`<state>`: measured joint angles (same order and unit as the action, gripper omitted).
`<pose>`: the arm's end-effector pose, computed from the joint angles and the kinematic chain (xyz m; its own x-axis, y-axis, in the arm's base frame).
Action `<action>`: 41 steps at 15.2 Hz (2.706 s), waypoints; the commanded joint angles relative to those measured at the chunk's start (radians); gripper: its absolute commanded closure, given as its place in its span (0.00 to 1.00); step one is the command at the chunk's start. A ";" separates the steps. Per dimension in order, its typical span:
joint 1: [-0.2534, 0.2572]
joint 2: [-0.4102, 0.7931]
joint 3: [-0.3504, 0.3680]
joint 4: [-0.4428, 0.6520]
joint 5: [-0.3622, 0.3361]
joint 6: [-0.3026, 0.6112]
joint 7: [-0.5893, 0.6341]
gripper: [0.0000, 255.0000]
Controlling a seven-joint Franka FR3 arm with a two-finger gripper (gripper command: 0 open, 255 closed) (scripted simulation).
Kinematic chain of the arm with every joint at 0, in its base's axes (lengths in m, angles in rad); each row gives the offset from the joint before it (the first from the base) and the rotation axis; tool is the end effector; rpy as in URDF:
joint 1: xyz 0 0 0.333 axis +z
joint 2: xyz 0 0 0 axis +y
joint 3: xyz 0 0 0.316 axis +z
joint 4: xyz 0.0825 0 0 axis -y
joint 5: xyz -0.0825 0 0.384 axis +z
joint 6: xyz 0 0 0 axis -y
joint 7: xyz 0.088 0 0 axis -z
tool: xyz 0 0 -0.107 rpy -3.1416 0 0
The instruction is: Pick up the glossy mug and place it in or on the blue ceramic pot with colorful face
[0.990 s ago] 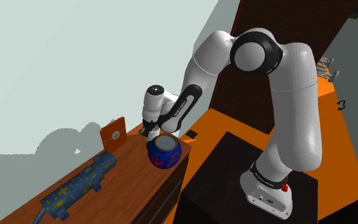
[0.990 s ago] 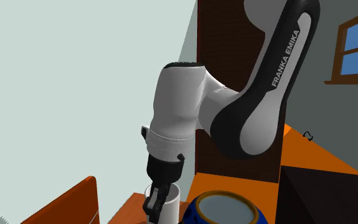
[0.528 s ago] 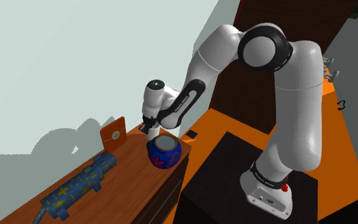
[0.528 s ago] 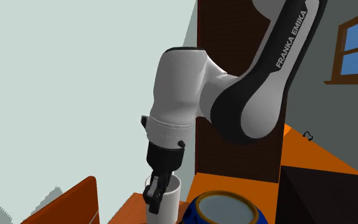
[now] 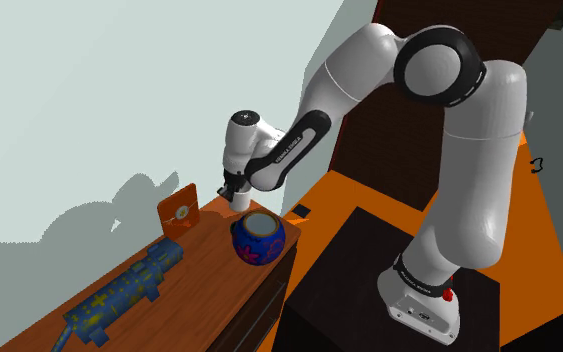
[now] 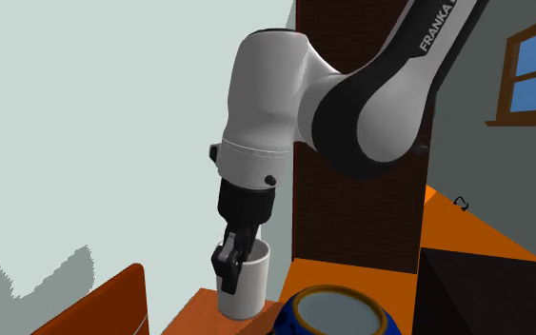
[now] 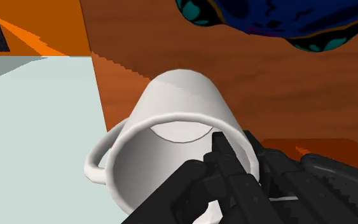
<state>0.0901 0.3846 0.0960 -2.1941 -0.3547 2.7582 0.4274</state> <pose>0.5610 0.1202 0.2248 0.9752 0.0717 0.2092 0.0579 -0.9957 0.0717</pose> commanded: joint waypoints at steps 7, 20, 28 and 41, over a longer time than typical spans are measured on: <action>-0.024 -0.093 0.035 -0.006 0.054 -0.085 -0.049 1.00; -0.043 -0.220 0.067 0.020 0.134 -0.234 -0.120 1.00; -0.047 -0.284 0.076 0.056 0.172 -0.330 -0.154 1.00; 0.061 -0.702 0.165 -0.334 0.270 -0.363 -0.030 1.00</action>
<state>0.1417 -0.2830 0.2571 -2.5008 -0.0957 2.4017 0.3929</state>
